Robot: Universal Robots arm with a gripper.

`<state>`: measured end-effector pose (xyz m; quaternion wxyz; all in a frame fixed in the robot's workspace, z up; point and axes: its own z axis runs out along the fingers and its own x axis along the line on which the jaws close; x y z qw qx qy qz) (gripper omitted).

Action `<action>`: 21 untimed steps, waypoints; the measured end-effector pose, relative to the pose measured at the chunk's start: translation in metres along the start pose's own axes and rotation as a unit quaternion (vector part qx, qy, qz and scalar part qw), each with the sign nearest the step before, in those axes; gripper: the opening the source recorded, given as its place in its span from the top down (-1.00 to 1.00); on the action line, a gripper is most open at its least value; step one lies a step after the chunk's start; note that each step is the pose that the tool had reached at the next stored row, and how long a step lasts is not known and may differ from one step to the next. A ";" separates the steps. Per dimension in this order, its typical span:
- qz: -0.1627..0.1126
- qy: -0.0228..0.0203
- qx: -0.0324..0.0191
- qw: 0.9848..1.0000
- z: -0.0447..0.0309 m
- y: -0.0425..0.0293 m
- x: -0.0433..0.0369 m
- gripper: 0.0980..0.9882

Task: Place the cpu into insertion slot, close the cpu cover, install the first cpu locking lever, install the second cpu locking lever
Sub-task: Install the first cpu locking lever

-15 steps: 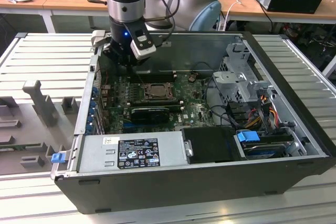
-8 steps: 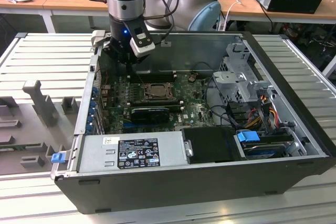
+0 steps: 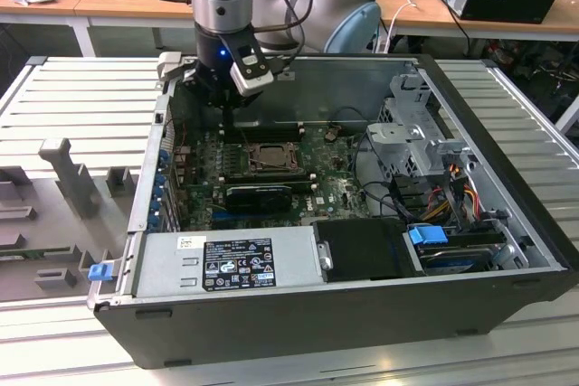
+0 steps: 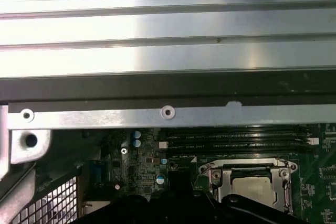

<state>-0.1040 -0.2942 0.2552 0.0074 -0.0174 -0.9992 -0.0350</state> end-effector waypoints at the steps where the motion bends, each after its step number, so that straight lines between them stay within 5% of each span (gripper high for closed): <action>1: 0.000 0.000 0.000 1.000 0.0000 0.0001 -0.0021 0.98; 21: 0.000 0.000 0.000 1.000 -0.0002 0.0007 -0.0199 0.98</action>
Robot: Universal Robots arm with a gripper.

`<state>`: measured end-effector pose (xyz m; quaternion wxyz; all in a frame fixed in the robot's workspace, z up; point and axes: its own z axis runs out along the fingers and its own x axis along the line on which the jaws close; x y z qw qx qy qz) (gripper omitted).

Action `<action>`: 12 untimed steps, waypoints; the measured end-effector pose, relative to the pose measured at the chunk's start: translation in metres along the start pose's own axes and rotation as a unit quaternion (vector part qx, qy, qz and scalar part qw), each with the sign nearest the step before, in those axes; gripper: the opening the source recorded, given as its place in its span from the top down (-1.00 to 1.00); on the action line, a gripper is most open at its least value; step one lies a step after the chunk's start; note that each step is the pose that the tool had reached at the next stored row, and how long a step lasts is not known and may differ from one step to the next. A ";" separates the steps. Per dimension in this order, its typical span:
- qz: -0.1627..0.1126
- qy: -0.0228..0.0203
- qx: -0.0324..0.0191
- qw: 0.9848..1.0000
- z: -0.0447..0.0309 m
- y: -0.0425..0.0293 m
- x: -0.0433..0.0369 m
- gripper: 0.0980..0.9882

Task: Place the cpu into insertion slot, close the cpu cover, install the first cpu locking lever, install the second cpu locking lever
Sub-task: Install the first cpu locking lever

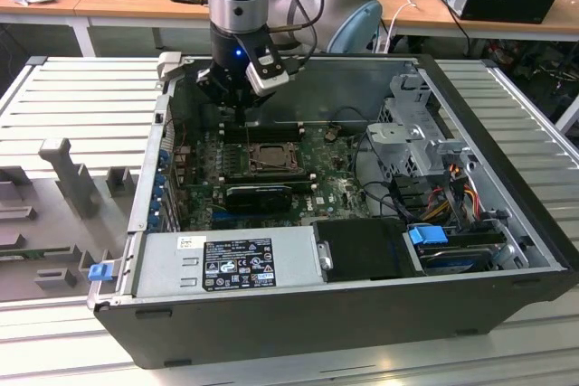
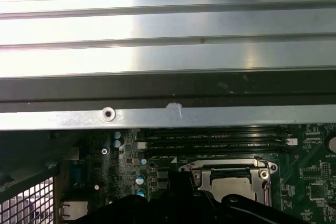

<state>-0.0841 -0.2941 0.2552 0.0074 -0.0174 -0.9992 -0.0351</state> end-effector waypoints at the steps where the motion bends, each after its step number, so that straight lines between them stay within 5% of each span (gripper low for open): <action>1: 0.000 0.000 0.000 1.000 0.0000 0.0000 -0.0007 0.98; 12: 0.000 0.000 0.000 1.000 -0.0001 0.0004 -0.0104 0.98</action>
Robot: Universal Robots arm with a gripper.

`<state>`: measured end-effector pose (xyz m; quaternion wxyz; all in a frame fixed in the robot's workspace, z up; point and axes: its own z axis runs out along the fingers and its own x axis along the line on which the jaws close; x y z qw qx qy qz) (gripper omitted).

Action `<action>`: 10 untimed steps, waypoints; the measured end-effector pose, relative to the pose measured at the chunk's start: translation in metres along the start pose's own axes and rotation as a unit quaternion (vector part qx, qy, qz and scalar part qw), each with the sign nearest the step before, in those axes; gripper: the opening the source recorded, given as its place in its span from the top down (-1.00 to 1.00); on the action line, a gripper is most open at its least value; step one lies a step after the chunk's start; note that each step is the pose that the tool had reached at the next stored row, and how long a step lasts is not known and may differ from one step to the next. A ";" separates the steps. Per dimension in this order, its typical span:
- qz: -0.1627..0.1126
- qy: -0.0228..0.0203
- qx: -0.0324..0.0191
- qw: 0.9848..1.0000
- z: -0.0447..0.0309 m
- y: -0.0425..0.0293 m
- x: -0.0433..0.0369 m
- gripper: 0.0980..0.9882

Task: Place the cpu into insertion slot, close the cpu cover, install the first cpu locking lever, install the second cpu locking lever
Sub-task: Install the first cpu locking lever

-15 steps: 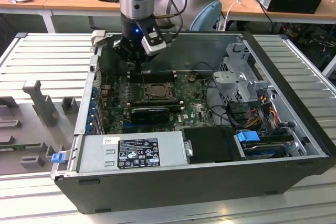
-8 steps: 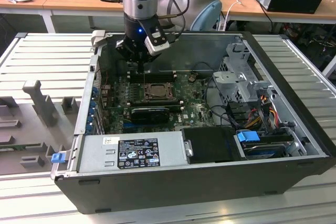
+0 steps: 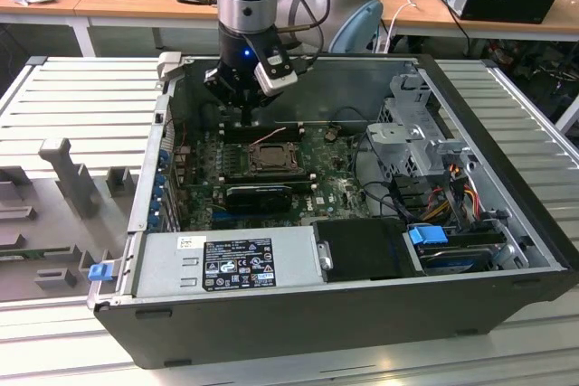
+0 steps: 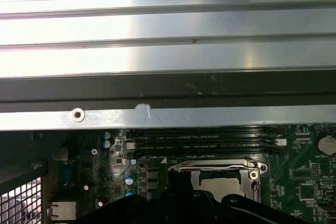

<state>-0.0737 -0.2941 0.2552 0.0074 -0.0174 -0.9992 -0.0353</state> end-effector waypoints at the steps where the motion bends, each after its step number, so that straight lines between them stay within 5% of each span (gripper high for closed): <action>1: 0.000 0.000 0.000 1.000 0.0000 0.0000 -0.0006 0.98; 10: 0.000 0.000 0.000 1.000 -0.0001 0.0002 -0.0050 0.98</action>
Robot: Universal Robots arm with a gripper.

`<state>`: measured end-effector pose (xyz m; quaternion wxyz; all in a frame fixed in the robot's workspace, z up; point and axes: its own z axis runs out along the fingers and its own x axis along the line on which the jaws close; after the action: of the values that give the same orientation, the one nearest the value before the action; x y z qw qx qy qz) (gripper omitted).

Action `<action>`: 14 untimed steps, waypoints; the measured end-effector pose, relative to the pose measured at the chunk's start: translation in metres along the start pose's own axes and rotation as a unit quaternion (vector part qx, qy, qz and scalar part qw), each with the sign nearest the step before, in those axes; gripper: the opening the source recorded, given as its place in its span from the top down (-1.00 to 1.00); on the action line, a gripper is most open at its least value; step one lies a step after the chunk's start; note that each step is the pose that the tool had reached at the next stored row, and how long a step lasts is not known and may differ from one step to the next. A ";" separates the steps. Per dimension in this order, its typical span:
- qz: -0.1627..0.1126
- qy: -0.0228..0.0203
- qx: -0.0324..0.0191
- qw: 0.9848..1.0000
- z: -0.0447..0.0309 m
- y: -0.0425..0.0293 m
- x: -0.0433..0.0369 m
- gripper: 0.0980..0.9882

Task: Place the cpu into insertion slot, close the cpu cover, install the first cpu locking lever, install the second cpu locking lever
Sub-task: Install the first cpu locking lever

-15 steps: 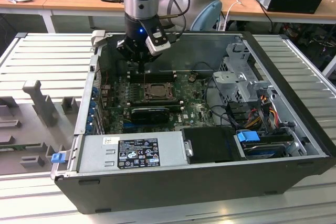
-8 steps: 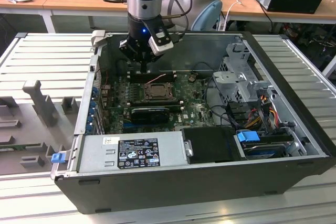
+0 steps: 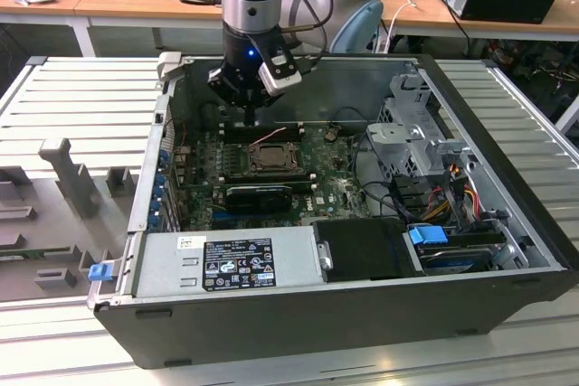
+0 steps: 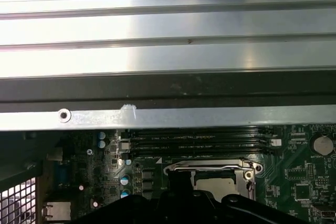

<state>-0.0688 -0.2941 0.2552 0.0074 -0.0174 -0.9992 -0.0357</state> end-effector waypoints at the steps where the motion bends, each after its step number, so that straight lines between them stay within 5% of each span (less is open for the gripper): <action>1: 0.000 0.000 0.000 1.000 0.0000 0.0000 -0.0005 0.98; 14: 0.000 0.000 0.000 1.000 -0.0001 0.0004 -0.0100 0.98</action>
<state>-0.0588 -0.2941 0.2552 0.0074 -0.0174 -0.9992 -0.0360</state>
